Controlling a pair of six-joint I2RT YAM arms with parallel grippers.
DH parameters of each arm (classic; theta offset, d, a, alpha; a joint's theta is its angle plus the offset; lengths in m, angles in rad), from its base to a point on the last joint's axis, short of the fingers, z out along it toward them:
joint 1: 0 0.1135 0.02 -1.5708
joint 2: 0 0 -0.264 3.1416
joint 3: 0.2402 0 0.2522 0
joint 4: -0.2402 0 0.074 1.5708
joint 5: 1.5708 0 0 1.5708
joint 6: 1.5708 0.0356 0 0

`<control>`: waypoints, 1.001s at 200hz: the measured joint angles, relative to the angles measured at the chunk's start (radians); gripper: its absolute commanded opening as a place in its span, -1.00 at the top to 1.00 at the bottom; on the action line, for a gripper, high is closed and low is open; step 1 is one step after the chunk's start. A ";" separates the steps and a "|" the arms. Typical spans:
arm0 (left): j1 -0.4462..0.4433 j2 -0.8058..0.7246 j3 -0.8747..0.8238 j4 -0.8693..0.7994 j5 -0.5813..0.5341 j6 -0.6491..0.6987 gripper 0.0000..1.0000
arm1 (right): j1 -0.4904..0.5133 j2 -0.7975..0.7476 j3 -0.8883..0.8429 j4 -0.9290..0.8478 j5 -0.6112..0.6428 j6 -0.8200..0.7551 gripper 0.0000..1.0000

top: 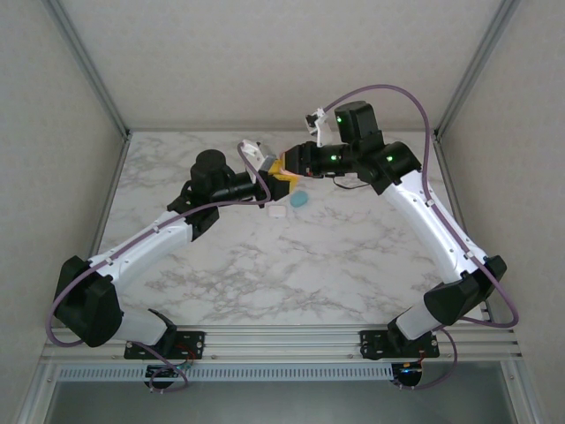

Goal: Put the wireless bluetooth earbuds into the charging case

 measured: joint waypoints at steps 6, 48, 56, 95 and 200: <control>0.000 0.000 0.000 0.000 -0.002 -0.002 0.86 | 0.002 0.000 0.000 0.001 0.002 0.000 0.47; 0.000 0.000 0.000 0.000 -0.007 -0.002 0.86 | 0.009 0.000 0.006 -0.004 0.025 -0.015 0.42; 0.000 0.000 0.000 0.001 -0.007 -0.002 0.86 | 0.010 0.000 0.010 -0.008 0.030 -0.018 0.41; -0.004 0.000 0.000 0.018 -0.010 -0.002 0.86 | 0.013 0.000 0.029 -0.029 0.048 -0.026 0.45; -0.004 0.000 0.000 0.023 -0.018 -0.002 0.86 | 0.023 0.008 0.035 -0.027 0.073 -0.027 0.49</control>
